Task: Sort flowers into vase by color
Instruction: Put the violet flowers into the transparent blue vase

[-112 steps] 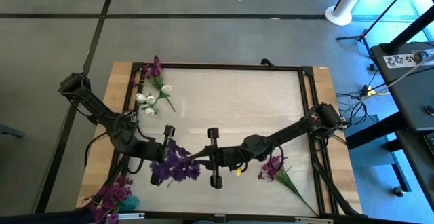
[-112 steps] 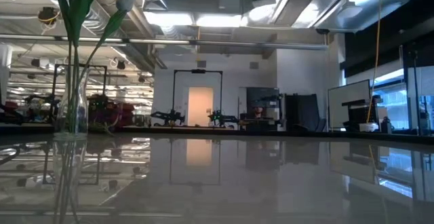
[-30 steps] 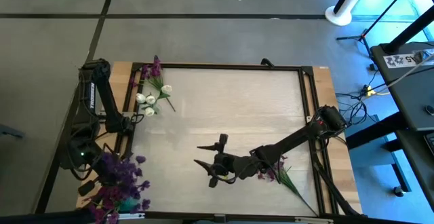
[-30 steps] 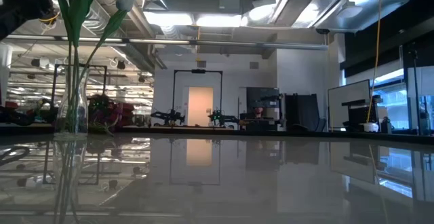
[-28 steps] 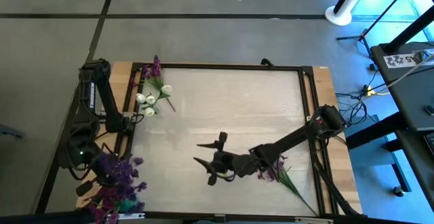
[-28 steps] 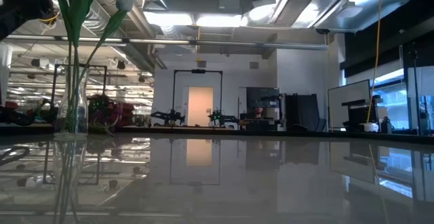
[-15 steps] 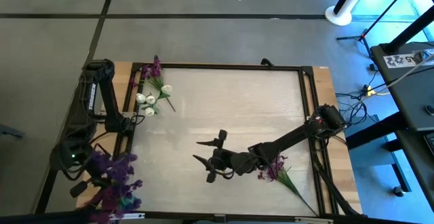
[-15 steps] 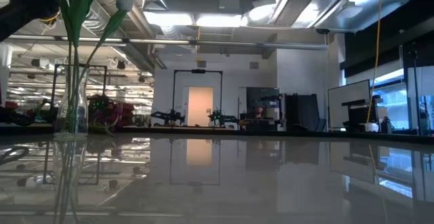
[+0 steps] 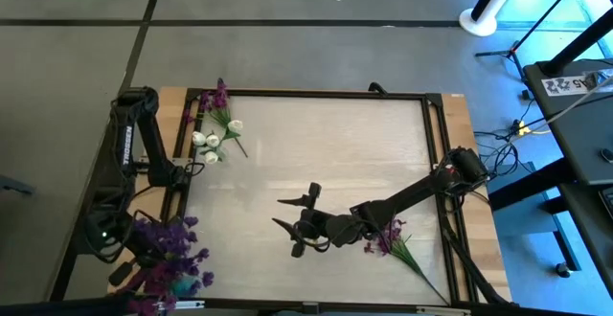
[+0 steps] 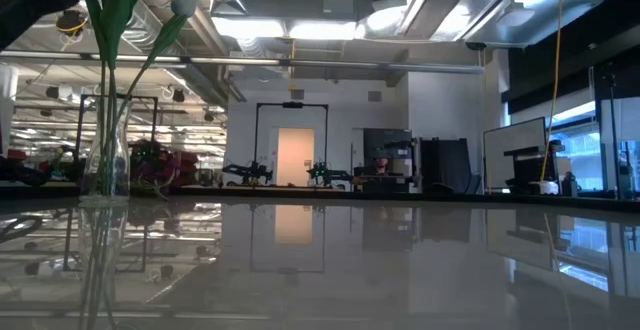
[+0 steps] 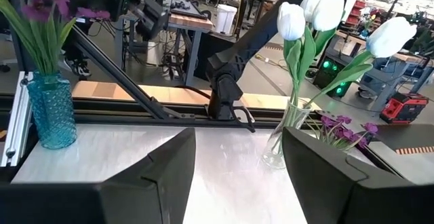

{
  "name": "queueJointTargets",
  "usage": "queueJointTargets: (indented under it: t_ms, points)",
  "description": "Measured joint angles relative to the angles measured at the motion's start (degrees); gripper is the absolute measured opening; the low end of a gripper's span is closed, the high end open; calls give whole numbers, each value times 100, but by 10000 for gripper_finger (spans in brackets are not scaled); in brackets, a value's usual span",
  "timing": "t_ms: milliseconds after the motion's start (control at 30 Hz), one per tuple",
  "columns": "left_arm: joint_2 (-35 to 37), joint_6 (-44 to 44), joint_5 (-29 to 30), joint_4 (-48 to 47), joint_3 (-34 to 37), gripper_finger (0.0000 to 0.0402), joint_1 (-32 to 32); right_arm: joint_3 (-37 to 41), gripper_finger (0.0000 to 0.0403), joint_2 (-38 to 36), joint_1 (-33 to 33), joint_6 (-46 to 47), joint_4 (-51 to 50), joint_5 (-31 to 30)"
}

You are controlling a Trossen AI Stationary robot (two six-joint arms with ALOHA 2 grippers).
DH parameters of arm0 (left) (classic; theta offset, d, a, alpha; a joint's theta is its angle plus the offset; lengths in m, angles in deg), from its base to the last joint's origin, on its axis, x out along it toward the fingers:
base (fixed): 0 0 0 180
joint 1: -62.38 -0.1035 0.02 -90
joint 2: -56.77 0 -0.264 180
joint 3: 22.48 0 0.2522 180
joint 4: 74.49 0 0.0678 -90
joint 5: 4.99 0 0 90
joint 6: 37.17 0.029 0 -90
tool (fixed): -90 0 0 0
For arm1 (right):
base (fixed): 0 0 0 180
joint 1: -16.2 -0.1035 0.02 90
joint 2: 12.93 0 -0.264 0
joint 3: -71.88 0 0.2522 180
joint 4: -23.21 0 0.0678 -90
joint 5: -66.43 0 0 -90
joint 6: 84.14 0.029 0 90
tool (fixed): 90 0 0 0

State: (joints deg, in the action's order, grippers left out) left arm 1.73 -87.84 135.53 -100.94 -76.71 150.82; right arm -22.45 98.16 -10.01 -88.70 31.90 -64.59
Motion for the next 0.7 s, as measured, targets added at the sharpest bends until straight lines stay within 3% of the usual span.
queueJointTargets:
  t_ms: [267, 700]
  points:
    - [-204, -234, 204, -3, 0, 25, 36, 0, 218, 2, 0, 0, -1, 2]
    - [-202, -78, 1332, -153, 167, 25, 216, 0, 218, 1, 0, -2, -32, 2]
